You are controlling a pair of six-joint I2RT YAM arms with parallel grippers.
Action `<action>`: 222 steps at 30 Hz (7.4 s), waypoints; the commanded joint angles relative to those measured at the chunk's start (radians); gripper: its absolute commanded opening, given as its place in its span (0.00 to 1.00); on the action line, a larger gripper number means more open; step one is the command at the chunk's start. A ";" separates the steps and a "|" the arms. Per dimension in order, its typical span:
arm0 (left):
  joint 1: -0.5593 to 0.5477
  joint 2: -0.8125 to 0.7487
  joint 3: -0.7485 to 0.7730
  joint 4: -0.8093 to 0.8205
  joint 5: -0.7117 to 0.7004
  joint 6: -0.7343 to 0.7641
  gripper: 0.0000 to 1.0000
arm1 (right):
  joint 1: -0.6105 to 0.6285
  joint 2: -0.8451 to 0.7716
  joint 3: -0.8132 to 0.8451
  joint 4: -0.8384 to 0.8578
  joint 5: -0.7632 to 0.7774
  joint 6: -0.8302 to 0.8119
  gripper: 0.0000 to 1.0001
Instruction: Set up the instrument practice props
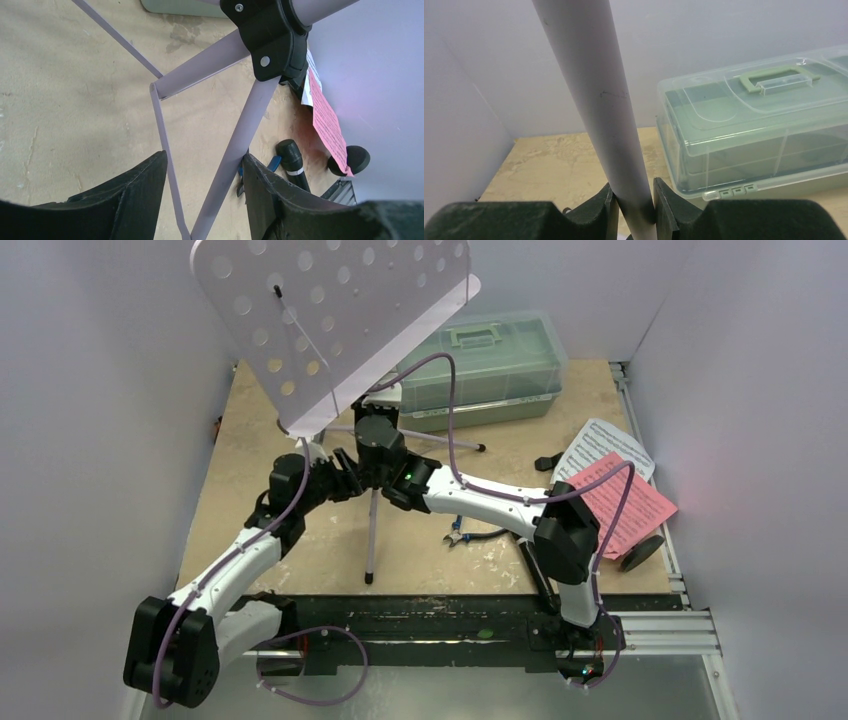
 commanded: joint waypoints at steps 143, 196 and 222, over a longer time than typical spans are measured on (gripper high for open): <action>-0.070 0.440 0.123 0.956 -0.117 0.464 0.00 | -0.222 -0.262 -0.797 0.578 -1.086 -1.146 0.61; -0.060 0.465 0.145 0.904 -0.096 0.452 0.00 | -0.341 -0.176 -0.740 0.818 -1.090 1.518 0.26; -0.086 0.464 0.171 0.824 -0.095 0.523 0.00 | -0.299 -0.497 -0.995 0.618 -1.204 -0.633 0.88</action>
